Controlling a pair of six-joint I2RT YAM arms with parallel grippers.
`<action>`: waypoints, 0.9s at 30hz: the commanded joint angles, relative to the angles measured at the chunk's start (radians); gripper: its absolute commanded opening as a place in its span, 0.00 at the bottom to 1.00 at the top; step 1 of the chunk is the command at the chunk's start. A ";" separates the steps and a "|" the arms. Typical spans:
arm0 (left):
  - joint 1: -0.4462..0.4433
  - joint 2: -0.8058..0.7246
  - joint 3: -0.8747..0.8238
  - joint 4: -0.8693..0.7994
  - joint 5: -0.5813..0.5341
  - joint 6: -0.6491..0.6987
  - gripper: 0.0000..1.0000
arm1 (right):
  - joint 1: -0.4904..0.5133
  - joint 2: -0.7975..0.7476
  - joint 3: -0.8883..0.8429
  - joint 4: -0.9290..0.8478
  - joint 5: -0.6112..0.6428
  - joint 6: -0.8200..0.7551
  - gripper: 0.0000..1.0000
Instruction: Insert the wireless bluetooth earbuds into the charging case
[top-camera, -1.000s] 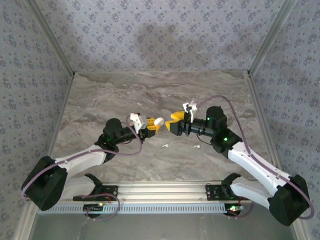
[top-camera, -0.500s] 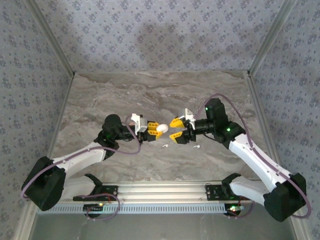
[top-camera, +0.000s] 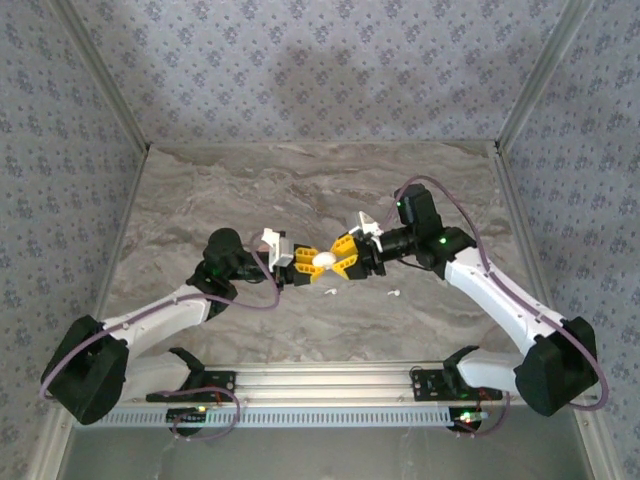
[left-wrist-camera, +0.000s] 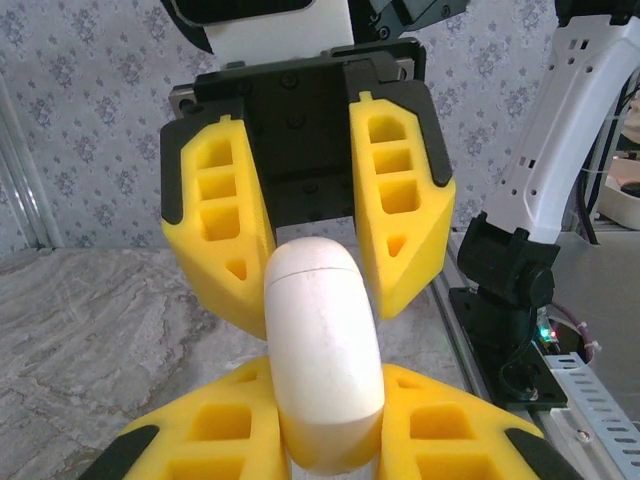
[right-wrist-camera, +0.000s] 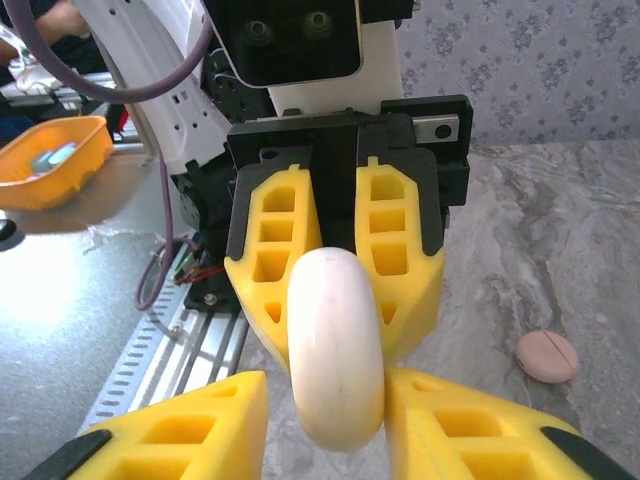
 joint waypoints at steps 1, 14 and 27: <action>0.003 -0.024 0.034 0.005 0.022 0.007 0.17 | 0.014 0.018 0.037 -0.040 -0.049 -0.033 0.32; 0.001 -0.084 0.051 -0.259 -0.113 0.177 0.40 | 0.027 -0.034 0.081 -0.265 0.178 -0.168 0.12; -0.044 -0.083 0.122 -0.609 -0.178 0.441 0.46 | 0.193 0.000 0.179 -0.538 0.626 -0.298 0.10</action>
